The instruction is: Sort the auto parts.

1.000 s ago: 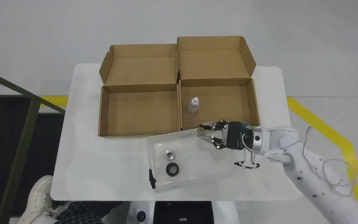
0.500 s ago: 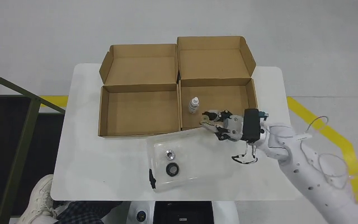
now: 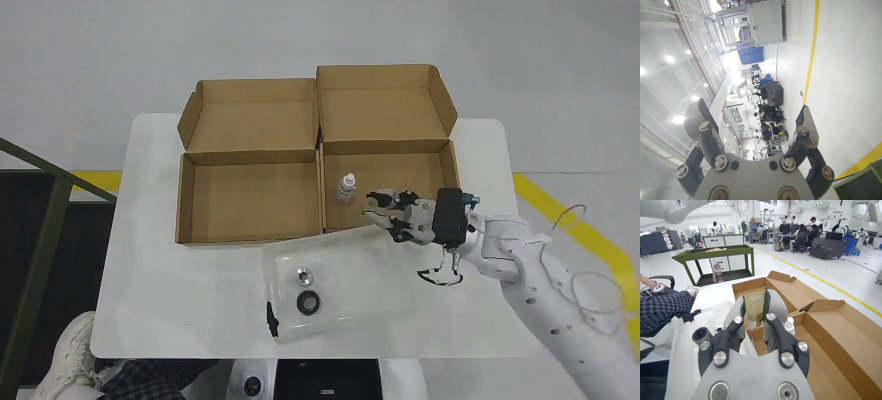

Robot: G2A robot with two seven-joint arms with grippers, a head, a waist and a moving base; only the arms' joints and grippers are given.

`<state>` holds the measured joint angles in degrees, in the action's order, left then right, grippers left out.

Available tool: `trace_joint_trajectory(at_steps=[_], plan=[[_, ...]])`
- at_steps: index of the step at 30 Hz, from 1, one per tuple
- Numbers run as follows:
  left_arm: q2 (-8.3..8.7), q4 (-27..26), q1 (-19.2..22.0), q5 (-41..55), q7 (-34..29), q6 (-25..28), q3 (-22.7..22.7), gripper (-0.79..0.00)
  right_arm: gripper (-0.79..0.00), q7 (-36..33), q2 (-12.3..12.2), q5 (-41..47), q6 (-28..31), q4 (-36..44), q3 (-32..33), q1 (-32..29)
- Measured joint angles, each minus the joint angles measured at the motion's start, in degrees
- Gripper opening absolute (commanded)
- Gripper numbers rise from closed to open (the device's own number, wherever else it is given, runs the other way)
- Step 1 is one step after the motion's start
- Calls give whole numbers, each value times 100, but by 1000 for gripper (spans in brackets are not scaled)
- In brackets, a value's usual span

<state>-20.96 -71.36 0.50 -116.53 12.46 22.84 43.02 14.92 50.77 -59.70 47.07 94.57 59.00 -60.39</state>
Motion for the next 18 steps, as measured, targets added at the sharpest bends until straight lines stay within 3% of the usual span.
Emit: trace_joint_trajectory(at_steps=[18], plan=[[0, 0, 0, 0, 0, 0, 0, 0, -785, -2288, 255, -510, -419, -702, -470, 979]])
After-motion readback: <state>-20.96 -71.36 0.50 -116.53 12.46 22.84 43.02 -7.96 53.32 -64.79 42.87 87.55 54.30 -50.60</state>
